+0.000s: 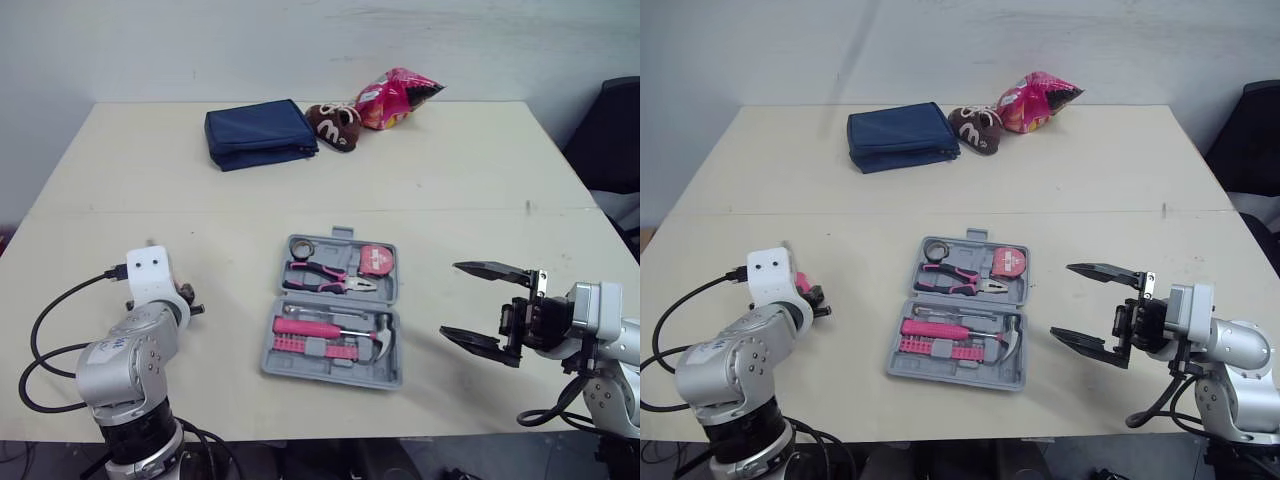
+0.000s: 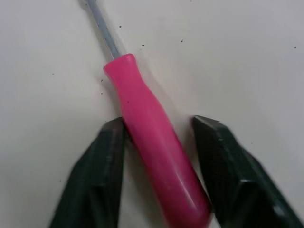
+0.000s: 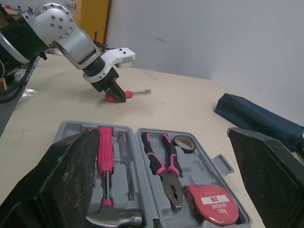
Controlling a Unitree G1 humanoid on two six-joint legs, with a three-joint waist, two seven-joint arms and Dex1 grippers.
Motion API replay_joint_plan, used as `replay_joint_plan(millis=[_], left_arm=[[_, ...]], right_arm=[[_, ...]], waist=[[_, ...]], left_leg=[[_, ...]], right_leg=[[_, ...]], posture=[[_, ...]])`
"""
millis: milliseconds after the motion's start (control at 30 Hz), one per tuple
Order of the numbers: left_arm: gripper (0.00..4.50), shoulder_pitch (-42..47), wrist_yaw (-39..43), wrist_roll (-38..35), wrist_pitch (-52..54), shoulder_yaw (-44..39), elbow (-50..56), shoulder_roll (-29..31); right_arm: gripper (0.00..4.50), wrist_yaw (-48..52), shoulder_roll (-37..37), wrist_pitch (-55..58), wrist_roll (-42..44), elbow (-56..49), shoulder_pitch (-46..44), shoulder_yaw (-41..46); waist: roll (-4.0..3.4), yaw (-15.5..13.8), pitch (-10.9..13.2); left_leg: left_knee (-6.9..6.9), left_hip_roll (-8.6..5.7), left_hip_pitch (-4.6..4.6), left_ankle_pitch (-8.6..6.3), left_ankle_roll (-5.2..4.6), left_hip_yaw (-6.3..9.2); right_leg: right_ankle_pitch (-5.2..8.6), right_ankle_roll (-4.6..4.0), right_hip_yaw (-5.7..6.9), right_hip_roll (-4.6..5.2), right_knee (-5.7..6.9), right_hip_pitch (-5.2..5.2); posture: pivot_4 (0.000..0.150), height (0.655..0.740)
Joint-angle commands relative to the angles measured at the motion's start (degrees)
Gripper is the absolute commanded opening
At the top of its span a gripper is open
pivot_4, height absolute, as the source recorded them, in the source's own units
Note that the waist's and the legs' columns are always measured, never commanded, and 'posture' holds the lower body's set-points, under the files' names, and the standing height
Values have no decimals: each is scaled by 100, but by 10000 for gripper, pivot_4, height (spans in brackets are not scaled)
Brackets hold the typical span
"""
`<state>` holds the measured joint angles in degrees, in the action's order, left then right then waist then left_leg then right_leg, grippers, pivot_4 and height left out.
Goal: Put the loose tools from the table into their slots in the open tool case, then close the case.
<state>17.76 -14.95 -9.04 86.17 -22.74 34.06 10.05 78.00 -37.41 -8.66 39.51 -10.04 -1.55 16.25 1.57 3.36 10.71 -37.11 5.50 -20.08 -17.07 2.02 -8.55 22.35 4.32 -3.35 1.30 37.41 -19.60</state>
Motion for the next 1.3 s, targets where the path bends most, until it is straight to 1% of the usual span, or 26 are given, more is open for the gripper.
replay_joint_plan(millis=[33,133,167,233,267,367,400,433,467,567,600,667,733,767,900,967,1133,1233,1300], left_arm=[[5257,-108,94,258,-75,-220,-282,154],[5264,-174,359,189,-556,-166,-297,322],[5264,-202,549,69,-896,-220,-263,328],[5264,-197,1191,-326,-1663,-382,-223,438],[5264,-177,1701,-601,-2087,-441,-235,586],[5264,-110,2987,-1139,-2896,-416,-408,1242],[5264,-90,3578,-1309,-3187,-291,-467,1612],[5264,-88,3989,-1430,-3418,-197,-522,1872],[5264,-30,4615,-1649,-3677,-58,-571,2192],[5264,145,6430,-1780,-5014,595,-777,3043],[5264,195,6864,-1782,-5384,789,-854,3208],[5264,316,7568,-1855,-5798,1205,-923,3447],[5264,460,8366,-1739,-6234,1914,-841,3711],[5264,513,8590,-1677,-6378,2162,-821,3788],[5264,588,9025,-1164,-6892,2946,-759,4062],[5264,644,9037,-893,-6834,3297,-690,4155],[5264,849,8527,-642,-5672,4028,-171,3960],[5264,1013,8327,-292,-5305,4382,-222,3937],[5264,1109,8381,-171,-5222,4540,-206,4018]], right_arm=[[45000,1,-47,-93,0,-41,82,166],[45000,20,-75,-134,-40,-38,208,211],[45000,24,-87,-150,-47,-46,251,236],[45000,-16,-113,-150,-49,-85,304,289],[45000,-37,-131,-150,-59,-102,309,314],[45000,6,-215,-134,-77,-111,320,343],[45000,88,-261,-139,-79,-120,362,348],[45000,146,-292,-144,-80,-128,393,352],[45000,161,-311,-135,-67,-130,402,361],[45000,146,-335,-146,-24,-170,420,419],[45000,148,-339,-167,-21,-184,425,443],[45000,144,-361,-166,-12,-216,464,493],[45000,105,-399,-127,-11,-245,593,603],[45000,92,-412,-118,-11,-253,648,648],[45000,33,-453,-54,37,-467,975,828],[45000,36,-467,-33,45,-603,1182,894],[45000,-75,-469,70,77,-916,1604,1047],[45000,-166,-456,174,116,-1077,1798,1116],[45000,-215,-457,233,155,-1156,1885,1166]], waist=[[-1,-1,-1],[-1,-11,0],[0,-13,0],[7,-18,5],[22,-29,14],[41,-46,24],[41,-52,25],[41,-56,25],[41,-63,24],[36,-94,26],[34,-103,26],[29,-130,26],[27,-146,27],[26,-156,28],[22,-157,30],[21,-156,31],[20,-162,31],[21,-157,32],[20,-154,32]], left_leg=[[0,1,1,0,0,0],[0,1,-1,0,1,1],[0,2,-2,0,1,1],[0,0,-7,0,1,0],[0,0,-12,0,1,0],[-1,2,-20,0,2,3],[0,-1,-21,-1,2,2],[4,-5,-21,-2,2,1],[6,-4,-23,-4,3,1],[16,-4,-26,-9,1,-1],[16,-5,-27,-12,-1,-4],[19,-5,-30,-19,-2,-10],[21,-2,-33,-24,-6,-13],[21,0,-38,-26,-6,-14],[20,7,-52,-29,-11,-20],[16,11,-55,-29,-12,-21],[0,11,-57,-31,-19,-19],[-5,8,-55,-27,-28,-19],[-5,9,-50,-23,-28,-16]], right_leg=[[0,0,0,-1,0,0],[0,0,0,0,0,-1],[0,0,0,0,0,-2],[0,0,0,3,-2,-5],[0,0,1,3,-1,-10],[-1,-3,9,3,-2,-14],[-2,-3,12,7,-5,-13],[-2,-3,12,11,-9,-13],[-2,-3,12,11,-17,-13],[-2,-3,16,12,-42,-9],[-2,-3,15,14,-46,-10],[-2,-3,14,14,-59,-9],[-1,-3,11,10,-67,-13],[-1,-3,10,6,-71,-17],[-1,-2,2,-2,-78,-31],[-1,-2,-3,-7,-75,-35],[-2,1,-9,-6,-60,-34],[-6,8,-11,-3,-54,-31],[-7,8,-11,-6,-50,-28]], posture=[[1500,7400],[1500,7400],[1500,7400],[1500,7400],[1500,7400],[1500,7400],[1500,7400],[1500,7400],[1500,7400],[1500,7400],[1500,7400],[1500,7400],[1500,7400],[1500,7400],[1500,7400],[1500,7400],[1500,7400],[1500,7400],[1500,7400]])
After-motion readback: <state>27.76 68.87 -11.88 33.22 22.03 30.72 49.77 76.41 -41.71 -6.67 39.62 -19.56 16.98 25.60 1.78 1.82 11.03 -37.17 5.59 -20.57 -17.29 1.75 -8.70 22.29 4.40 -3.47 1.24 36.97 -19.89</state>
